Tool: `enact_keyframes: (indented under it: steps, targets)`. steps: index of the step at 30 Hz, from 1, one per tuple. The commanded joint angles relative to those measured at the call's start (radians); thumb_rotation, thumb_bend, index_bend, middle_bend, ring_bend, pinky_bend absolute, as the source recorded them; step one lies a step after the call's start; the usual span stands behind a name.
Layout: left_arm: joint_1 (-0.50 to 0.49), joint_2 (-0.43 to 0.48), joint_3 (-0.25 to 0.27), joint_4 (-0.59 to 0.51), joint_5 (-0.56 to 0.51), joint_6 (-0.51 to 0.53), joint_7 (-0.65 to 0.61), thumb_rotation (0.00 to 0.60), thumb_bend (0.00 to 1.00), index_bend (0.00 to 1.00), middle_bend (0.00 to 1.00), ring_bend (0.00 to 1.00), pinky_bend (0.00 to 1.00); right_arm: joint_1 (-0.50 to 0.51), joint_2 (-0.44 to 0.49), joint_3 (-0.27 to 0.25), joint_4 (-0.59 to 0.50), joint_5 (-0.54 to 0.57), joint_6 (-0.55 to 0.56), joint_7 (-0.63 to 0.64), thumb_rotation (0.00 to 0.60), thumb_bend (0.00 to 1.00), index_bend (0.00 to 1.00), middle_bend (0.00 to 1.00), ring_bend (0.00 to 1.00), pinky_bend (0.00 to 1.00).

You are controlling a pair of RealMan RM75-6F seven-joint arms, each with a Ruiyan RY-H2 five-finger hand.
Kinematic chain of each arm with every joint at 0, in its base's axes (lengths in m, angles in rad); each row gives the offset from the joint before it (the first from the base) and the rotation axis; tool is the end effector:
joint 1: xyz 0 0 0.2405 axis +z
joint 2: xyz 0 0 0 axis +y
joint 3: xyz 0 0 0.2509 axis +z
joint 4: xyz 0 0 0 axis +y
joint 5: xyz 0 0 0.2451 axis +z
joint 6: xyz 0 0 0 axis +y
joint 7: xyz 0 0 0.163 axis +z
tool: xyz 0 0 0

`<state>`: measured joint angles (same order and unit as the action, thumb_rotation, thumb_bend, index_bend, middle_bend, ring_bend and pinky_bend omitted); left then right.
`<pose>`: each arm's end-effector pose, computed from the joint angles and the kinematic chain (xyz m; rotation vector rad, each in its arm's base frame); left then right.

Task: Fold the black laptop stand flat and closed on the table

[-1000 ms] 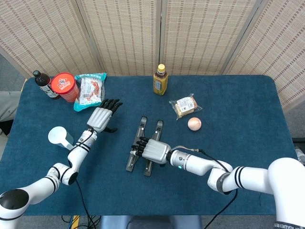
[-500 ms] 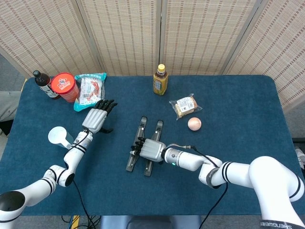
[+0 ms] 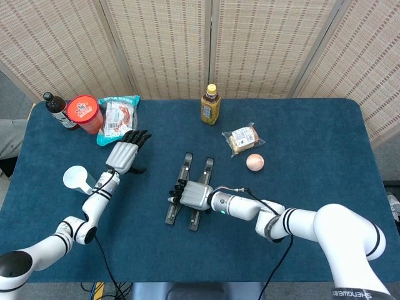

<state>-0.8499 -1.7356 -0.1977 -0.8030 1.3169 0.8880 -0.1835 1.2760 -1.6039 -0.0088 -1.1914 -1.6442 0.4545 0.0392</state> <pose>-0.1901 0.4661 -0.0411 -1.7328 -0.9167 -1.0146 -0.0448 -0.3822 -0.1385 2.7069 -0.2424 0.5338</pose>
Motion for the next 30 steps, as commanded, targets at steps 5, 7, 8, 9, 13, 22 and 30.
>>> enact_keyframes:
  steps: [5, 7, 8, 9, 13, 22, 30]
  targets:
    - [0.003, 0.0, -0.001, 0.005, 0.003, 0.004, -0.006, 0.6, 0.13, 0.07, 0.04, 0.0, 0.0, 0.033, -0.016, -0.016, 0.028, -0.009, -0.023, 0.047, 0.6, 0.0, 0.0, 0.0, 0.0, 0.0]
    - [0.004, 0.0, 0.0, 0.005, 0.003, 0.005, -0.009, 0.6, 0.13, 0.07, 0.04, 0.0, 0.0, 0.041, -0.018, -0.021, 0.03, -0.01, -0.031, 0.06, 0.6, 0.0, 0.0, 0.0, 0.0, 0.0]
    - [0.005, 0.0, 0.0, 0.006, 0.004, 0.005, -0.01, 0.6, 0.13, 0.07, 0.04, 0.0, 0.0, 0.045, -0.019, -0.024, 0.032, -0.012, -0.031, 0.065, 0.6, 0.0, 0.0, 0.0, 0.0, 0.0]
    - [0.006, 0.0, 0.001, 0.007, 0.004, 0.006, -0.01, 0.6, 0.13, 0.07, 0.04, 0.0, 0.0, 0.046, -0.02, -0.026, 0.034, -0.014, -0.029, 0.067, 0.6, 0.0, 0.0, 0.0, 0.0, 0.0]
    - [0.007, -0.003, 0.002, 0.012, 0.007, 0.006, -0.015, 0.6, 0.13, 0.07, 0.04, 0.0, 0.0, 0.05, -0.024, -0.033, 0.041, -0.019, -0.017, 0.085, 0.6, 0.0, 0.0, 0.0, 0.0, 0.0]
    - [0.006, -0.006, 0.002, 0.018, 0.013, 0.011, -0.023, 0.6, 0.13, 0.07, 0.04, 0.0, 0.0, 0.058, -0.039, -0.047, 0.075, -0.03, 0.013, 0.12, 0.6, 0.0, 0.0, 0.19, 0.0, 0.0]
    - [0.006, -0.01, 0.003, 0.023, 0.018, 0.012, -0.03, 0.6, 0.13, 0.07, 0.04, 0.0, 0.0, 0.048, -0.068, -0.06, 0.128, -0.05, 0.074, 0.142, 0.6, 0.05, 0.11, 0.36, 0.0, 0.0]
